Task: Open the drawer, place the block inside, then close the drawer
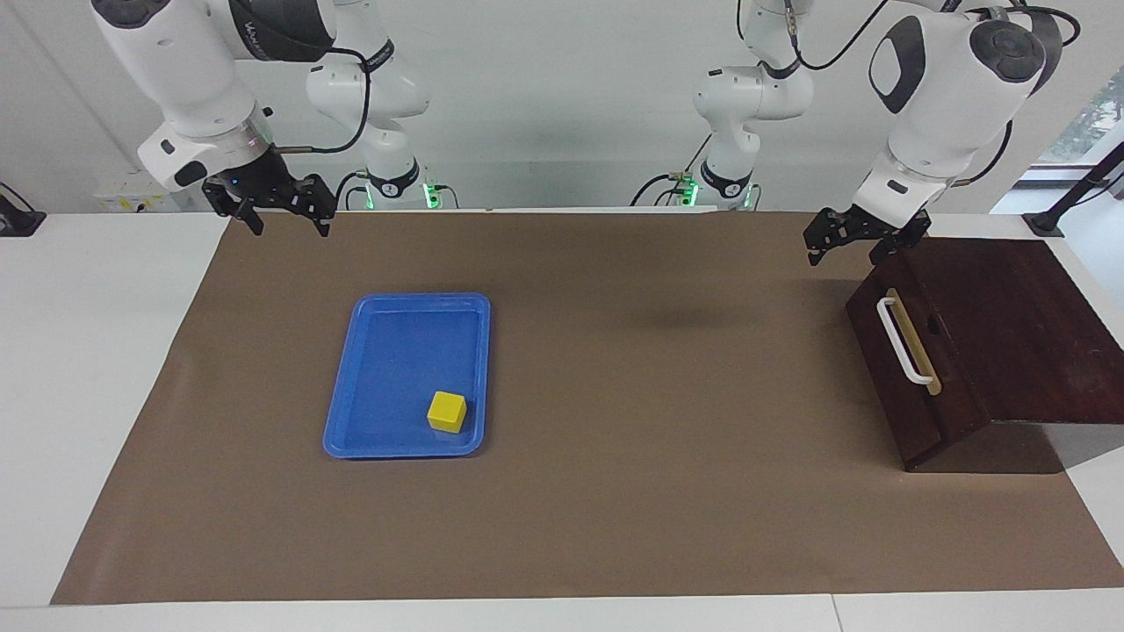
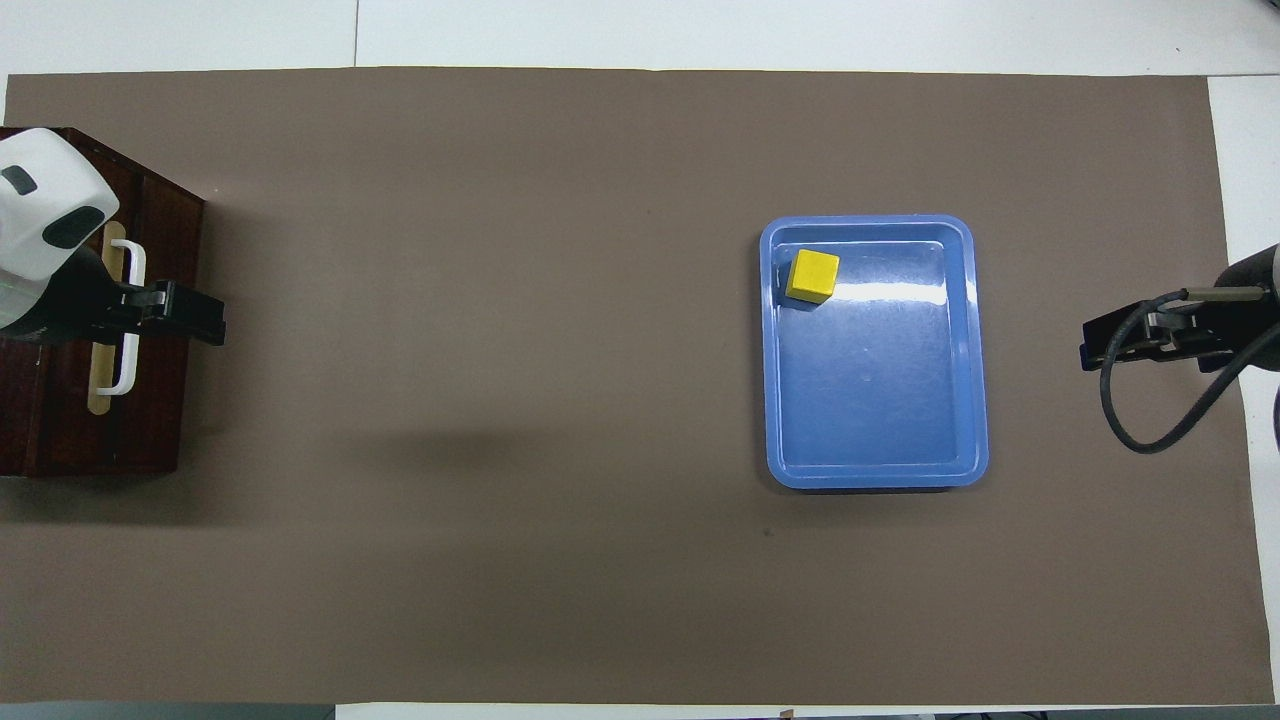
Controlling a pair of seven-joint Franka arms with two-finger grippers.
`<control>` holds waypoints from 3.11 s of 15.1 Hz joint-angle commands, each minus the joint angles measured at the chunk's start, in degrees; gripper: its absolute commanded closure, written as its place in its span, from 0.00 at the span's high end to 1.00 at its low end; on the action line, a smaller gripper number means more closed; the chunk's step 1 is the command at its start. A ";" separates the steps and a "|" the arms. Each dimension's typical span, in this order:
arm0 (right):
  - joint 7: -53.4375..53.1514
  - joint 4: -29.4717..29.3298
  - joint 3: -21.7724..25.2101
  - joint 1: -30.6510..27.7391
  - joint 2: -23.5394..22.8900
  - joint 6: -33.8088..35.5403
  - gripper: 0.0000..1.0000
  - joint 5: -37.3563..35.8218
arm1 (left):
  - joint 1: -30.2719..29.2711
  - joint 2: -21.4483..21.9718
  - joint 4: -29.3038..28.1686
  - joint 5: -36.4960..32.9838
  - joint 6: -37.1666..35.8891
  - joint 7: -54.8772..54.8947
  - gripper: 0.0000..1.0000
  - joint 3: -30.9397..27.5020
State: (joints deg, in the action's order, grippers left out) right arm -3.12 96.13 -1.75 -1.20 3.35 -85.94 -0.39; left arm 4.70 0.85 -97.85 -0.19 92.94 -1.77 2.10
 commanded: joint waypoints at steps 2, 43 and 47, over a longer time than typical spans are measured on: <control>1.36 0.11 -0.62 -0.99 0.34 -0.55 1.00 -1.36 | -0.66 1.26 -0.94 0.89 -0.21 -0.26 1.00 0.27; -59.73 17.60 -0.71 1.99 -24.18 -44.23 1.00 56.38 | -0.66 1.26 -0.94 0.89 -0.21 -0.26 1.00 0.27; -57.35 18.22 -0.71 2.08 -24.35 -45.37 1.00 56.73 | -0.66 1.26 -0.94 0.89 -0.21 -0.26 1.00 0.27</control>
State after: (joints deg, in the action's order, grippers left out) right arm -63.12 112.82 -2.20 1.12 -21.81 -129.84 54.51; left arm 4.70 0.85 -97.85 -0.19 92.94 -1.79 2.10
